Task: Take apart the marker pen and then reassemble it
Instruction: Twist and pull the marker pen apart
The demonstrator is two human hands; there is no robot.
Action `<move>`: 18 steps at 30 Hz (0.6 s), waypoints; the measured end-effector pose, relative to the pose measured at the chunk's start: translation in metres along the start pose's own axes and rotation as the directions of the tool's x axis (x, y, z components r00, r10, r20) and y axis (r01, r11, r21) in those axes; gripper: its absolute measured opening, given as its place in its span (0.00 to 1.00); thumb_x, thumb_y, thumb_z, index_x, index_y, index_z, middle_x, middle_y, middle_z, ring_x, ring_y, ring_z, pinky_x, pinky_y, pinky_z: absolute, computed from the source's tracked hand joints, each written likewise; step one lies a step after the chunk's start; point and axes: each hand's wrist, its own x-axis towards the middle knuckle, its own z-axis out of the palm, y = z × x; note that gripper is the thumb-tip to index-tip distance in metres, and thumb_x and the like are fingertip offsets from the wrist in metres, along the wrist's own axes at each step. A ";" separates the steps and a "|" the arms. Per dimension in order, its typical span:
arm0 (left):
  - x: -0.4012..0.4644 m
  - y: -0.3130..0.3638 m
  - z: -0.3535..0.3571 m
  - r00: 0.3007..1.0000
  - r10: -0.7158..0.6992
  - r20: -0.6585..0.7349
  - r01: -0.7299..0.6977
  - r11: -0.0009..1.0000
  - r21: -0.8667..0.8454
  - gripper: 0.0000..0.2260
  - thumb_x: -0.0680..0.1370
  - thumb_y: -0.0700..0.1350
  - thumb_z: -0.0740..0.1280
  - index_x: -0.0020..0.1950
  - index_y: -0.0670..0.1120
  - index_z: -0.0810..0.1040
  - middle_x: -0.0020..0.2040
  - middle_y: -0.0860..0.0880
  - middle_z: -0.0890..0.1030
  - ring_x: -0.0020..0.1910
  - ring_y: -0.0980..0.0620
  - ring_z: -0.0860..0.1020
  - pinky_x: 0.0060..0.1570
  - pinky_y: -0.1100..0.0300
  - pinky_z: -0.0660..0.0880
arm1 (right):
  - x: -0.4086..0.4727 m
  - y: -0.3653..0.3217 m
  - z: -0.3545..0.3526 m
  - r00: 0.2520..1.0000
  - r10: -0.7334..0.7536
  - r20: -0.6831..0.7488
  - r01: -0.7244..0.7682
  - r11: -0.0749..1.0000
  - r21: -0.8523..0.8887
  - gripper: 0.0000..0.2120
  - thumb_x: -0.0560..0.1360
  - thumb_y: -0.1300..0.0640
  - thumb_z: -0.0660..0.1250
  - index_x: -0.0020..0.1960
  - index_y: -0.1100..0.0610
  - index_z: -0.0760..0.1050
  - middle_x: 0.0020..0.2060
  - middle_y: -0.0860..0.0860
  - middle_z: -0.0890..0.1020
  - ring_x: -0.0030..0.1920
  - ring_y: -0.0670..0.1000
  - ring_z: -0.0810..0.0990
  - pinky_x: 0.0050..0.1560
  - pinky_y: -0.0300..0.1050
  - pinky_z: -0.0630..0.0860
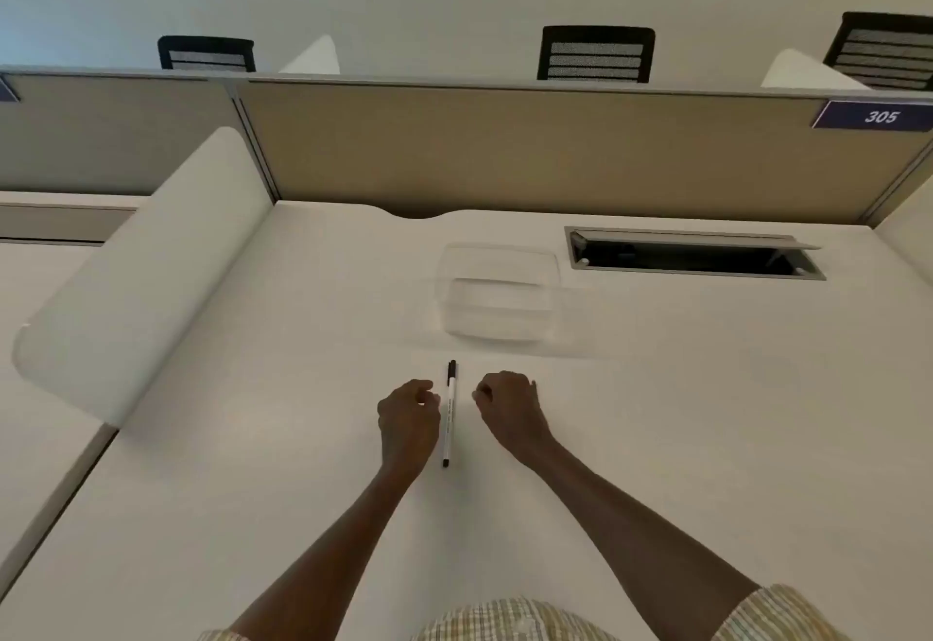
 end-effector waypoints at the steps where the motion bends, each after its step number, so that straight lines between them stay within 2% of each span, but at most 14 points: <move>1: 0.000 0.000 0.000 1.000 -0.023 0.000 0.023 1.000 -0.003 0.10 0.78 0.40 0.66 0.58 0.42 0.82 0.52 0.47 0.84 0.50 0.54 0.79 0.50 0.69 0.64 | 0.001 -0.002 0.004 0.999 0.021 0.041 -0.023 0.998 0.052 0.12 0.76 0.57 0.65 0.35 0.58 0.76 0.35 0.53 0.81 0.38 0.53 0.78 0.40 0.44 0.70; 3: -0.001 0.001 0.002 0.997 -0.080 0.000 0.080 0.997 -0.009 0.10 0.77 0.39 0.66 0.56 0.42 0.82 0.52 0.46 0.84 0.53 0.50 0.80 0.51 0.66 0.67 | 0.003 -0.008 0.007 0.993 0.062 0.098 -0.073 0.990 0.119 0.17 0.75 0.57 0.68 0.29 0.57 0.71 0.30 0.52 0.78 0.33 0.51 0.75 0.37 0.42 0.68; 4: -0.003 0.003 0.003 0.994 -0.112 0.006 0.112 0.994 -0.009 0.09 0.76 0.38 0.66 0.53 0.42 0.83 0.50 0.46 0.85 0.52 0.48 0.80 0.50 0.64 0.68 | 0.003 -0.014 0.008 0.987 0.089 0.133 -0.106 0.986 0.125 0.17 0.74 0.58 0.69 0.28 0.59 0.72 0.29 0.53 0.77 0.32 0.50 0.74 0.36 0.41 0.67; 7: -0.003 0.004 0.005 0.991 -0.135 0.011 0.136 0.990 -0.023 0.05 0.73 0.37 0.66 0.40 0.43 0.81 0.36 0.45 0.83 0.41 0.46 0.77 0.42 0.59 0.71 | 0.006 -0.017 0.016 0.972 0.140 0.188 -0.169 0.974 0.150 0.17 0.72 0.59 0.71 0.27 0.62 0.71 0.24 0.51 0.73 0.27 0.48 0.71 0.30 0.40 0.65; 9: -0.003 0.005 0.005 0.987 -0.156 0.026 0.156 0.987 -0.035 0.05 0.72 0.36 0.68 0.41 0.43 0.83 0.37 0.45 0.83 0.41 0.49 0.77 0.44 0.59 0.71 | 0.005 -0.018 0.019 0.967 0.154 0.205 -0.188 0.969 0.158 0.18 0.71 0.61 0.70 0.25 0.59 0.69 0.23 0.50 0.72 0.25 0.45 0.69 0.26 0.37 0.62; 12: -0.001 0.001 0.008 0.978 -0.195 0.072 0.200 0.977 -0.078 0.09 0.72 0.38 0.71 0.51 0.41 0.85 0.47 0.46 0.86 0.50 0.50 0.81 0.53 0.60 0.75 | 0.006 -0.018 0.025 0.966 0.154 0.207 -0.188 0.970 0.155 0.10 0.71 0.62 0.68 0.32 0.63 0.78 0.31 0.56 0.82 0.30 0.48 0.75 0.28 0.36 0.64; 14: -0.001 0.002 0.007 0.971 -0.220 0.098 0.231 0.966 -0.119 0.09 0.72 0.39 0.72 0.51 0.43 0.85 0.46 0.47 0.86 0.50 0.50 0.82 0.56 0.56 0.77 | 0.006 -0.017 0.027 0.968 0.158 0.197 -0.194 0.965 0.177 0.10 0.71 0.63 0.67 0.31 0.61 0.77 0.32 0.57 0.81 0.32 0.49 0.75 0.28 0.35 0.63; 16: -0.003 0.006 0.005 0.966 -0.234 0.108 0.249 0.956 -0.156 0.06 0.71 0.37 0.71 0.41 0.47 0.85 0.38 0.49 0.84 0.42 0.50 0.81 0.51 0.54 0.78 | 0.004 -0.016 0.028 0.971 0.162 0.175 -0.195 0.962 0.192 0.10 0.72 0.63 0.66 0.32 0.62 0.78 0.32 0.56 0.82 0.33 0.49 0.77 0.29 0.36 0.65; 18: -0.004 0.008 0.004 0.959 -0.258 0.113 0.275 0.946 -0.170 0.15 0.70 0.36 0.70 0.28 0.53 0.78 0.32 0.51 0.79 0.36 0.50 0.77 0.46 0.53 0.77 | 0.001 -0.016 0.029 0.975 0.158 0.157 -0.189 0.960 0.209 0.09 0.72 0.62 0.66 0.36 0.63 0.81 0.35 0.55 0.83 0.35 0.49 0.77 0.31 0.37 0.66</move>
